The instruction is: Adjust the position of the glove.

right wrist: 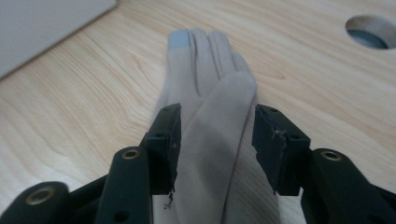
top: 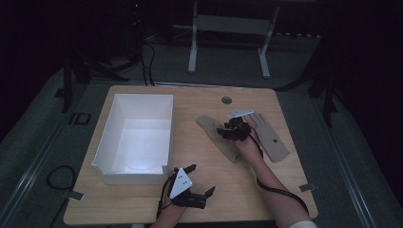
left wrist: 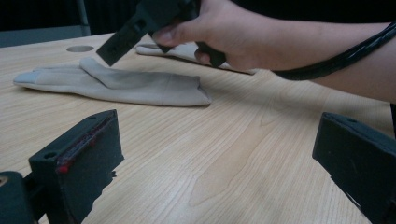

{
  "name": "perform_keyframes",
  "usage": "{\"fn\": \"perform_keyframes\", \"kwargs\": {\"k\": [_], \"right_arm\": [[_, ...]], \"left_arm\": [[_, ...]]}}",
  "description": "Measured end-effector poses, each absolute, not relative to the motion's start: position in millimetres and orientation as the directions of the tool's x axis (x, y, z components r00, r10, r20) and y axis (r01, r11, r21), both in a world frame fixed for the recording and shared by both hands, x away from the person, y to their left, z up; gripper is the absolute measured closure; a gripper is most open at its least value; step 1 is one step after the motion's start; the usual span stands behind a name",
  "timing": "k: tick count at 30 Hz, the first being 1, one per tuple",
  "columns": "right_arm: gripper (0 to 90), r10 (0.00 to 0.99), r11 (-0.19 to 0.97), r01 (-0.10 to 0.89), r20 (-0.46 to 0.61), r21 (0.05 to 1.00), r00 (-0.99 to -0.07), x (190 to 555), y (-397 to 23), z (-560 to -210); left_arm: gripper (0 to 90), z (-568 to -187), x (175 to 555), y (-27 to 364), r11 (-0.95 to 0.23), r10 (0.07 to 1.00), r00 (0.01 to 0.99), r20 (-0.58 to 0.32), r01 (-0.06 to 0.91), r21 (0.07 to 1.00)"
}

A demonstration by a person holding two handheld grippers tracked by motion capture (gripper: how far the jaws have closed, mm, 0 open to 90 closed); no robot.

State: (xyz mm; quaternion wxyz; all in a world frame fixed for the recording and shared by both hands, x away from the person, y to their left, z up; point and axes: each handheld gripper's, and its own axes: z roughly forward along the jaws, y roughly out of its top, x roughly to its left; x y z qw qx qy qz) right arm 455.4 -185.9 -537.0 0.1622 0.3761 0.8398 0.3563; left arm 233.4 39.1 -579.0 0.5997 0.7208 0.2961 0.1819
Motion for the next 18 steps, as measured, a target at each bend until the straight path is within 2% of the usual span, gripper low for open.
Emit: {"fn": "perform_keyframes", "kwargs": {"k": [7,9,13,18], "right_arm": [[53.7,0.761,0.460,0.541,0.001,0.704,-0.649,460,-187,-554],[54.4,0.767,0.428,0.555,0.038,0.714,-0.641,461,-191,-560],[57.5,0.762,0.439,0.548,0.028,0.712,-0.647,460,-190,-561],[65.6,0.754,0.446,0.551,0.036,0.705,-0.656,461,-189,-561]], "left_arm": [[1.7,-579,234,39,-0.101,0.649,0.755,-0.098,0.213,0.972],[1.7,-579,234,39,-0.100,0.649,0.754,-0.100,0.214,0.972],[1.7,-579,234,39,-0.099,0.650,0.753,-0.101,0.216,0.971],[1.7,-579,234,39,-0.101,0.650,0.753,-0.101,0.218,0.971]]}}
